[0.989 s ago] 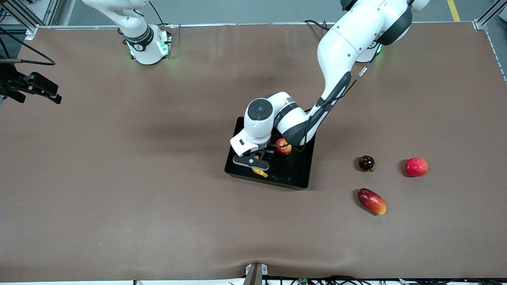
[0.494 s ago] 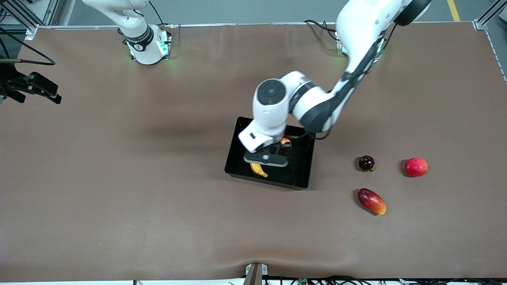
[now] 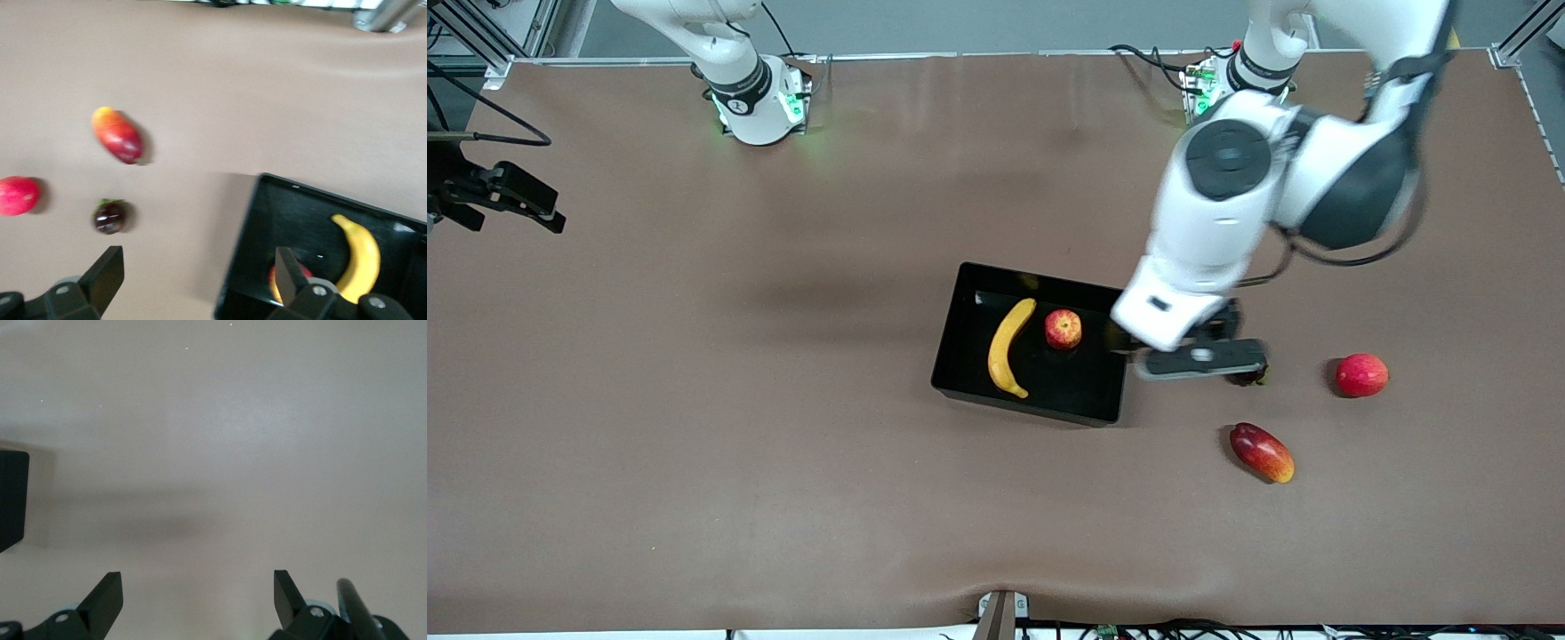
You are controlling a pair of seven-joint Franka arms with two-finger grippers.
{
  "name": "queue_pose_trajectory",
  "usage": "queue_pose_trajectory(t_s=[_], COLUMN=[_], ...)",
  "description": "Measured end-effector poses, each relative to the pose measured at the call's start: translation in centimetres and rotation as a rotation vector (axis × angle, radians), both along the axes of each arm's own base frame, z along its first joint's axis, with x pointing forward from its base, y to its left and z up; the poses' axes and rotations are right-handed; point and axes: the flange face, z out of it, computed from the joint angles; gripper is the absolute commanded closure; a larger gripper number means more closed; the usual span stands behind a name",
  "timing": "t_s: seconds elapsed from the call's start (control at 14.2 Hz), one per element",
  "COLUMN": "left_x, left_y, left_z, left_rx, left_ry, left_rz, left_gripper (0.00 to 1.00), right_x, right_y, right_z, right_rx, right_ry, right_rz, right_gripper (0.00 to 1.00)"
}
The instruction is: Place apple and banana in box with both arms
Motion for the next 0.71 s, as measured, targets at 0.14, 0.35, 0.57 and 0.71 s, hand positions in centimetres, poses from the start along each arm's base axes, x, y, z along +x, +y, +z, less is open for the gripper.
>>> queue_pose_trajectory(t_s=[0.14,0.35,0.57,0.71], left_x=[-0.1,-0.6,-1.8,-2.8], left_y=[3.8,8.9,12.9,14.9], left_z=[2.5,6.2,8.9,10.2], left_rx=[0.027,0.038,-0.005,-0.025], left_ry=[0.016,0.027,0.076,0.095], left_rz=[0.060,0.100,0.089,0.071], left_gripper=[0.00,0.00,0.00,0.00], right_x=[0.0,0.0,0.0,0.0], right_y=[0.0,-0.1,-0.1,-0.1], right_z=[0.0,0.0,0.0,0.0], right_rx=[0.000,0.000,0.000,0.000], right_ry=[0.000,0.000,0.000,0.000], right_rz=[-0.001,-0.001,-0.001,-0.001], right_gripper=[0.00,0.00,0.00,0.00])
